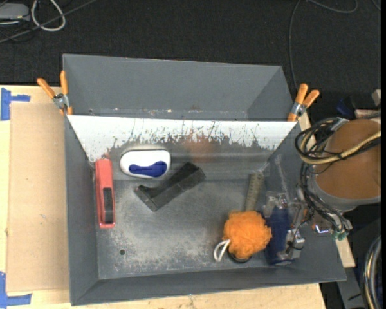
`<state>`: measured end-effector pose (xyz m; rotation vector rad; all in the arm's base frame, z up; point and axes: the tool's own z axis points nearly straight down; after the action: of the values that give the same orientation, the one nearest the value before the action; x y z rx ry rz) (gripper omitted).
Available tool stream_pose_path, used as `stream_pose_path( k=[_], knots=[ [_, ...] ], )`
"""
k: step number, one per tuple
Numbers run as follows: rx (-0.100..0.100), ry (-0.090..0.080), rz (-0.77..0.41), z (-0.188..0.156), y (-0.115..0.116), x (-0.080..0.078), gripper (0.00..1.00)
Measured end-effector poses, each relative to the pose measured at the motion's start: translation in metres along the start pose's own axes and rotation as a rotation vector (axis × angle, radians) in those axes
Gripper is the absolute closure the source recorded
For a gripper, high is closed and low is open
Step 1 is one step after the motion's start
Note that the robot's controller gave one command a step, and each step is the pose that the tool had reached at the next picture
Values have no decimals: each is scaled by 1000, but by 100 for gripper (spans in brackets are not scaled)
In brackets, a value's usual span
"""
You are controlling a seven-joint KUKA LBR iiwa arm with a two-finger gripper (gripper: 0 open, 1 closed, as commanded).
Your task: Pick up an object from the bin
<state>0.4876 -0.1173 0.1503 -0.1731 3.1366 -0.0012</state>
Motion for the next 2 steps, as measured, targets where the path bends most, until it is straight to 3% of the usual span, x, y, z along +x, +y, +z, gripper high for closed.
stream_pose_path(
  k=[1,2],
  knots=[
    [0,0,48,31,31,-13,0],
    [2,-6,-59,80,50,-9,0]
  ],
)
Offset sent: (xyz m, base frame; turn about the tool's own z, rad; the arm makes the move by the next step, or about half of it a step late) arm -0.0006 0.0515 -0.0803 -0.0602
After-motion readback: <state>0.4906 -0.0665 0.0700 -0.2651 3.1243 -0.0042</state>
